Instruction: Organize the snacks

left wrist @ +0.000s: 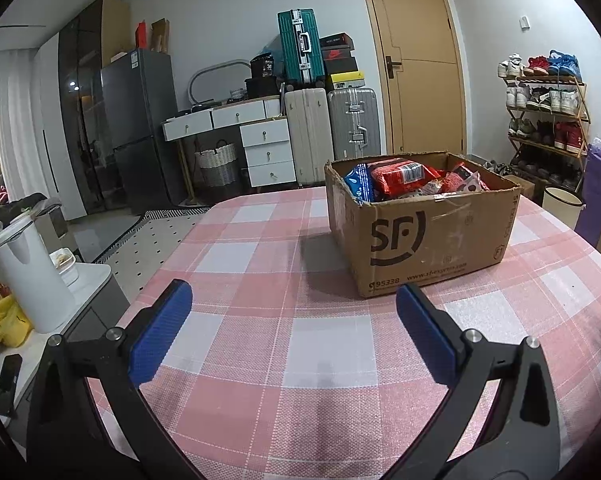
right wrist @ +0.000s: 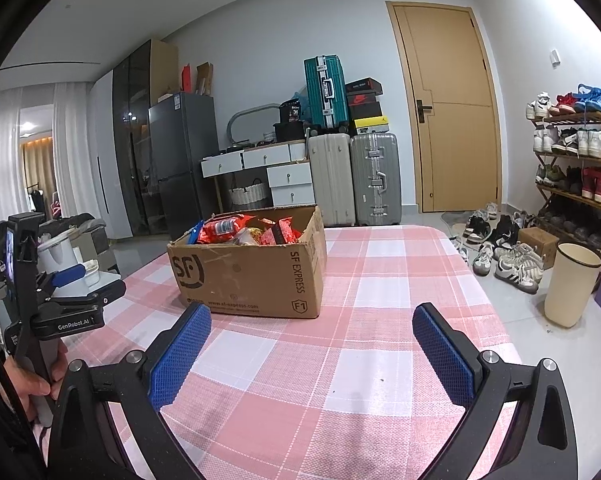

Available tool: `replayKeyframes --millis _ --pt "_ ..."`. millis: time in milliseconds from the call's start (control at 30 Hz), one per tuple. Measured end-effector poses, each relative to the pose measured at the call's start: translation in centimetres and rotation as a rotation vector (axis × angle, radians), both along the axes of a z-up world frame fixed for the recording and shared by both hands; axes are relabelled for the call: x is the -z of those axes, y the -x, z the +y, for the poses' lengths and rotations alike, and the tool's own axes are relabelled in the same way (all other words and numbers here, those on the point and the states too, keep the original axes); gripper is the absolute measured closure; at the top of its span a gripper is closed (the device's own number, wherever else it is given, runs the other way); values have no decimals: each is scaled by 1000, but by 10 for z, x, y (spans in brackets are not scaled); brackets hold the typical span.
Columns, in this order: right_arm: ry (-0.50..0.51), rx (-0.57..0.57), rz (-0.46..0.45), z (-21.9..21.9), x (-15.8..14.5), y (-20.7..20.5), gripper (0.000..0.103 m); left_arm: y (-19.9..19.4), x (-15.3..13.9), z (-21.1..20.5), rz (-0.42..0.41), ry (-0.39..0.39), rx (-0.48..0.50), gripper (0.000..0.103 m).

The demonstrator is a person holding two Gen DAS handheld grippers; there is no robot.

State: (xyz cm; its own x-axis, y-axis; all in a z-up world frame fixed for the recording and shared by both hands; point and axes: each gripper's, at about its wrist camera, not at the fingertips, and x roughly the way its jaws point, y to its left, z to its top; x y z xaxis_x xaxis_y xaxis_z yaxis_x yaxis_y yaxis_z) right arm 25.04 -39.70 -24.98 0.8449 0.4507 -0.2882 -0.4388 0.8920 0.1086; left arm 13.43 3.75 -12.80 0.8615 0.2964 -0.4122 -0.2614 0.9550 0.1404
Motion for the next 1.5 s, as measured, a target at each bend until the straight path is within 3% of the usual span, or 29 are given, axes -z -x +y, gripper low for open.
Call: replayKeyframes --millis 600,1500 --pt "5 -1 -1 -1 0 3 0 2 0 -1 4 2 9 1" --pt "5 0 3 -1 0 4 0 4 -1 7 -9 70 32 1"
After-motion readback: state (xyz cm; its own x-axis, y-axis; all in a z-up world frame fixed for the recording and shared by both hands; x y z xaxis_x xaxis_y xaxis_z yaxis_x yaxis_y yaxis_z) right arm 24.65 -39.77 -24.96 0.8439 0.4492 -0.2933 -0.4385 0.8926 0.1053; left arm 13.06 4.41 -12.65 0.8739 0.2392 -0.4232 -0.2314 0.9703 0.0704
